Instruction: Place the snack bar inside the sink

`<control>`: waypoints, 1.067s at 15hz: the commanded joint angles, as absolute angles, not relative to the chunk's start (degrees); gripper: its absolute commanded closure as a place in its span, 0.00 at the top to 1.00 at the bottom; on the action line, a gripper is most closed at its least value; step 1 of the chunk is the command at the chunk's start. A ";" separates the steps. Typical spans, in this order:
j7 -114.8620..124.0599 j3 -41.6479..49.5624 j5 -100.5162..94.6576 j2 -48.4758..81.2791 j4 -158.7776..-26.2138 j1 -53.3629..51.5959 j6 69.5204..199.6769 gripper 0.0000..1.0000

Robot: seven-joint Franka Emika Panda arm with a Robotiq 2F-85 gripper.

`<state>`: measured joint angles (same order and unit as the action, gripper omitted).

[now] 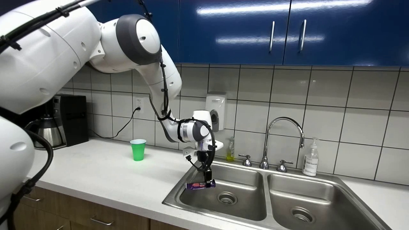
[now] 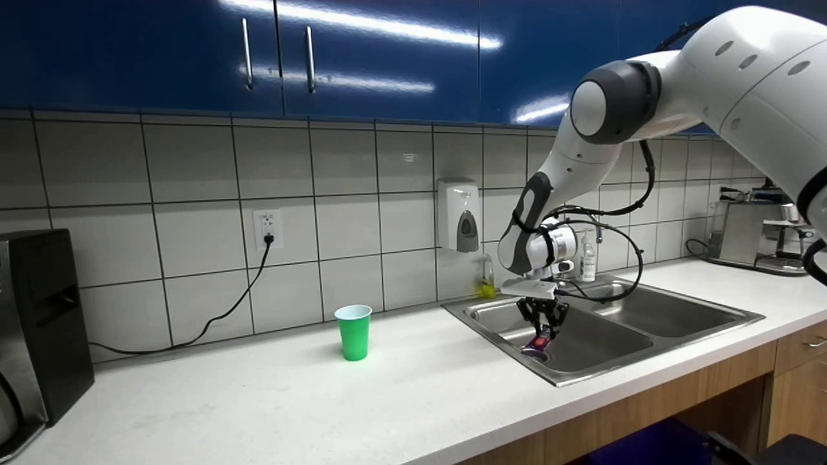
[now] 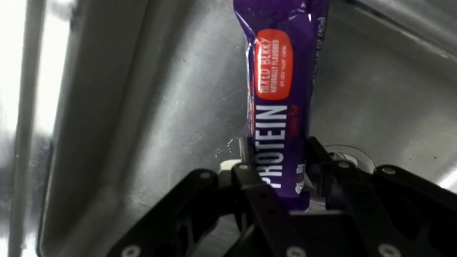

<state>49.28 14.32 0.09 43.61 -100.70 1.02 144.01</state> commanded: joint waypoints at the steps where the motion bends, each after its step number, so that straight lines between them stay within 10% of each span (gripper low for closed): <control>1: 48.63 14.63 1.83 47.20 -95.43 2.78 142.67 0.14; 16: 48.17 14.36 6.21 58.96 -84.91 7.14 142.13 0.14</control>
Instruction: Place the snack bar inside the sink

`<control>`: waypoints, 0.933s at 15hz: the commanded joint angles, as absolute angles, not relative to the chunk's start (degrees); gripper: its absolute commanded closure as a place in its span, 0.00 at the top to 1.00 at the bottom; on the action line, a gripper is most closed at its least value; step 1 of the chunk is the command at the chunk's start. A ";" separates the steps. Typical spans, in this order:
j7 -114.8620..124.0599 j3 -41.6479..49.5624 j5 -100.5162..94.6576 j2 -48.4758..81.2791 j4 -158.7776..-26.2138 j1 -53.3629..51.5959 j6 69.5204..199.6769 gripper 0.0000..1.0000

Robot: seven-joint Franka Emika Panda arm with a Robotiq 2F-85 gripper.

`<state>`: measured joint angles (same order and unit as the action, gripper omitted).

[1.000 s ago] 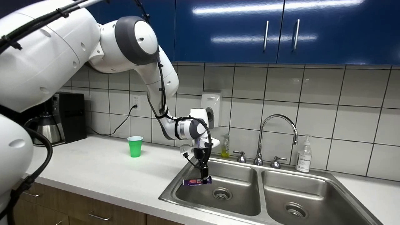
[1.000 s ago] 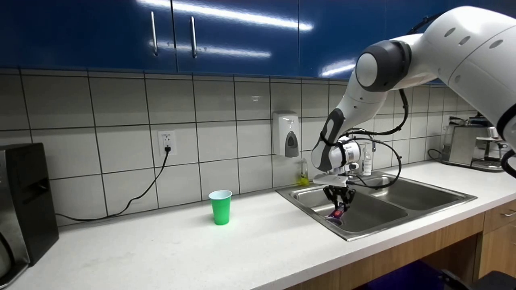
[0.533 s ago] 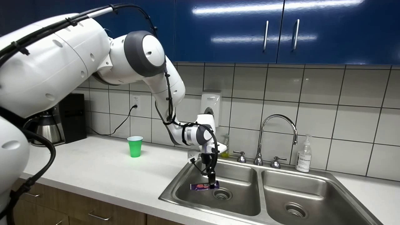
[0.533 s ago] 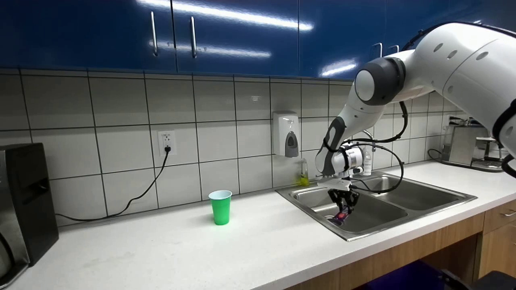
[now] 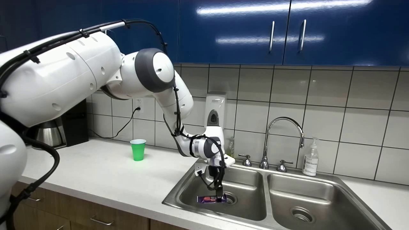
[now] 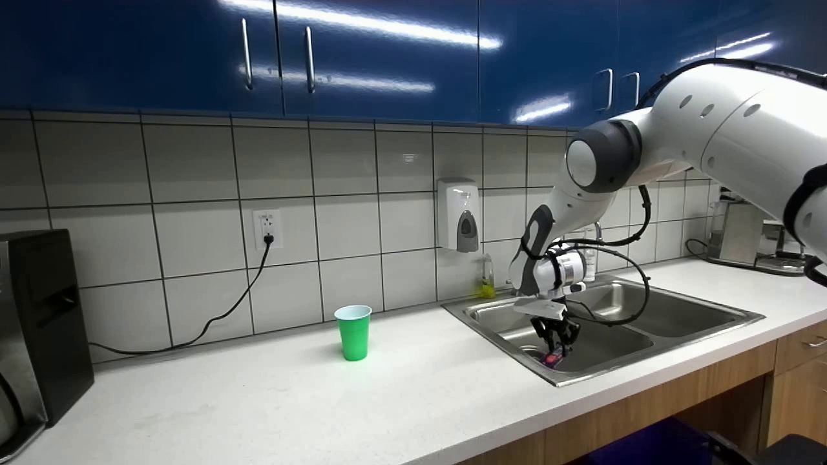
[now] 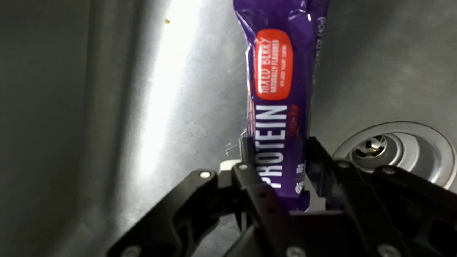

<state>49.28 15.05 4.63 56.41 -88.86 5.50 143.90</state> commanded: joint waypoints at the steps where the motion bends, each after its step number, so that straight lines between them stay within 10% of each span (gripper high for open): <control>1: 48.22 14.40 6.41 59.68 -84.22 7.29 142.06 0.14; 14: 48.31 14.67 6.78 64.76 -78.70 8.33 140.62 0.14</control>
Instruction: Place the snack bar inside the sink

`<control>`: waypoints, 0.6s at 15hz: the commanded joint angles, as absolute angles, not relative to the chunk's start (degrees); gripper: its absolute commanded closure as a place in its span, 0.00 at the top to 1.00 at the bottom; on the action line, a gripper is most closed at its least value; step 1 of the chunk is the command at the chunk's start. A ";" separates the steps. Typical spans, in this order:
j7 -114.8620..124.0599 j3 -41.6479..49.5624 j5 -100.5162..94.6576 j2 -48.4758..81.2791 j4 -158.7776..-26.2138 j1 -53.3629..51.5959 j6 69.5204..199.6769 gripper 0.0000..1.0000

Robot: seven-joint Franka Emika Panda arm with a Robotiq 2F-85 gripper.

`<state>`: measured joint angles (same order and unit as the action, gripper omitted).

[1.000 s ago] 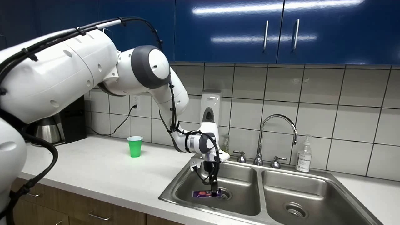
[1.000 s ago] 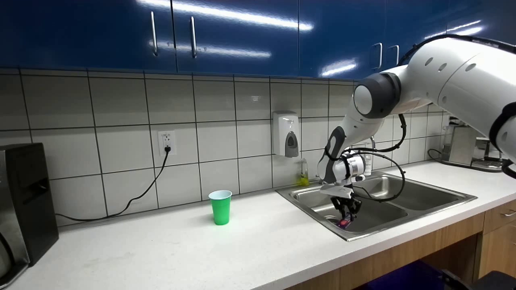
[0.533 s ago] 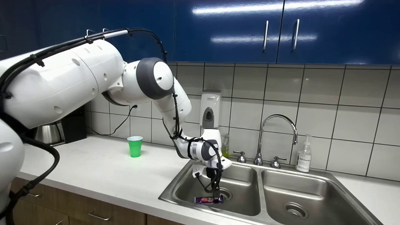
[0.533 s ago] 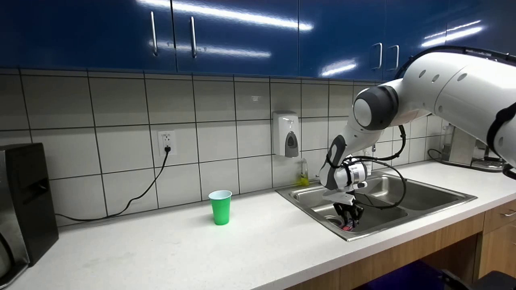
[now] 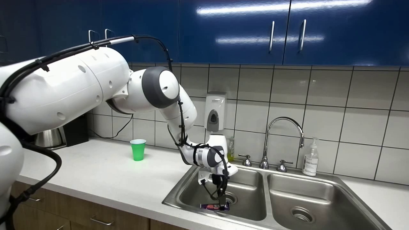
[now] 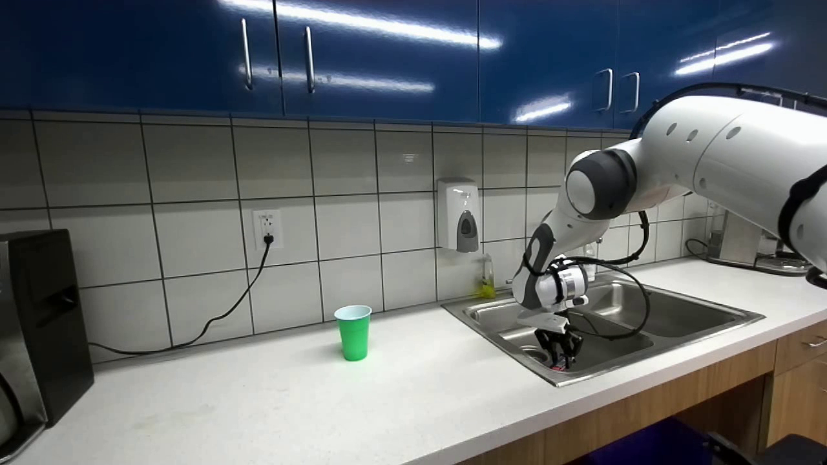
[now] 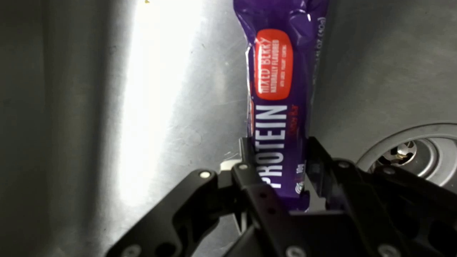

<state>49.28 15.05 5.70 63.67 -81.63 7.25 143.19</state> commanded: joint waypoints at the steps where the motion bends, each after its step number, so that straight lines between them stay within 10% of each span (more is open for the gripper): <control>1: 48.39 14.73 6.76 64.89 -78.48 8.37 140.33 0.14; 2: 48.36 14.76 6.68 64.98 -78.32 8.39 140.09 0.64; 9: 48.95 14.91 6.31 62.60 -80.15 6.72 139.41 1.00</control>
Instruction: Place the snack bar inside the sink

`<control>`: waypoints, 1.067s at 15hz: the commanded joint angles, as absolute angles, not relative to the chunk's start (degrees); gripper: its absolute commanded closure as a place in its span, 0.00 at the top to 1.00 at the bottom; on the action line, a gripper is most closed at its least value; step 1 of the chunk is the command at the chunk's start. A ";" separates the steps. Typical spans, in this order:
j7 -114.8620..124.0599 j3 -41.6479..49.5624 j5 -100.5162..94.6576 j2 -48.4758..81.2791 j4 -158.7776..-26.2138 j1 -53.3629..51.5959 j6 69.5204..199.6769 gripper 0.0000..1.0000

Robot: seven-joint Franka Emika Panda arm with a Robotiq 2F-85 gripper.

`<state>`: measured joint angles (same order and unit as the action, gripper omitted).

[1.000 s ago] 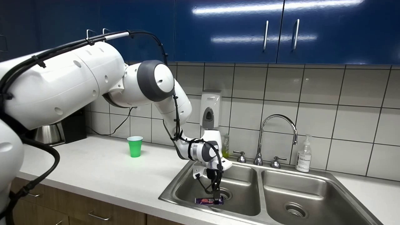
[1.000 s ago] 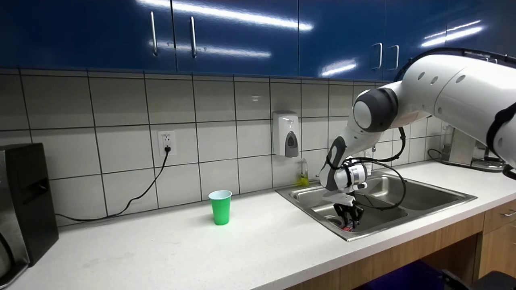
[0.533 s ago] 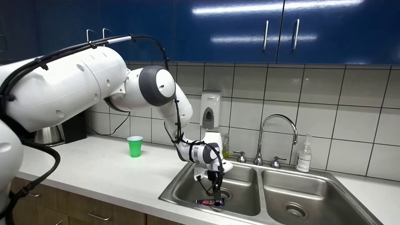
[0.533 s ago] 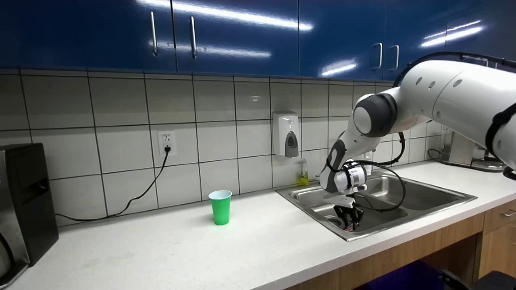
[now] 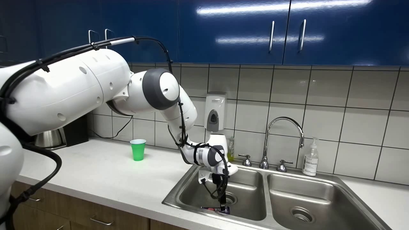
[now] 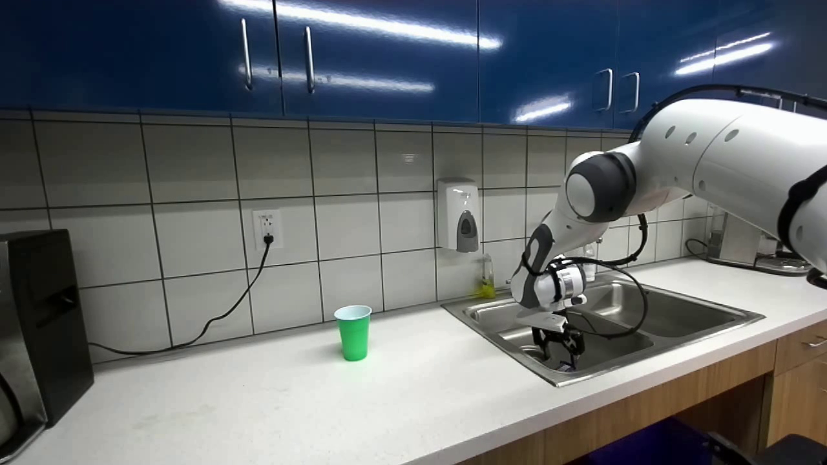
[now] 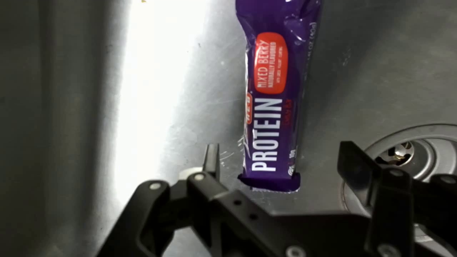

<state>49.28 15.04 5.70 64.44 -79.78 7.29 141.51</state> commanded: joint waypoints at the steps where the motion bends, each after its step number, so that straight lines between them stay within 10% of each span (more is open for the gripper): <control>1: 49.00 14.97 6.21 62.26 -80.32 6.39 139.35 1.00; 16: 36.29 13.20 4.09 53.35 -83.72 4.70 136.53 1.00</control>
<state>41.74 14.51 5.21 57.41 -80.64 4.17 138.80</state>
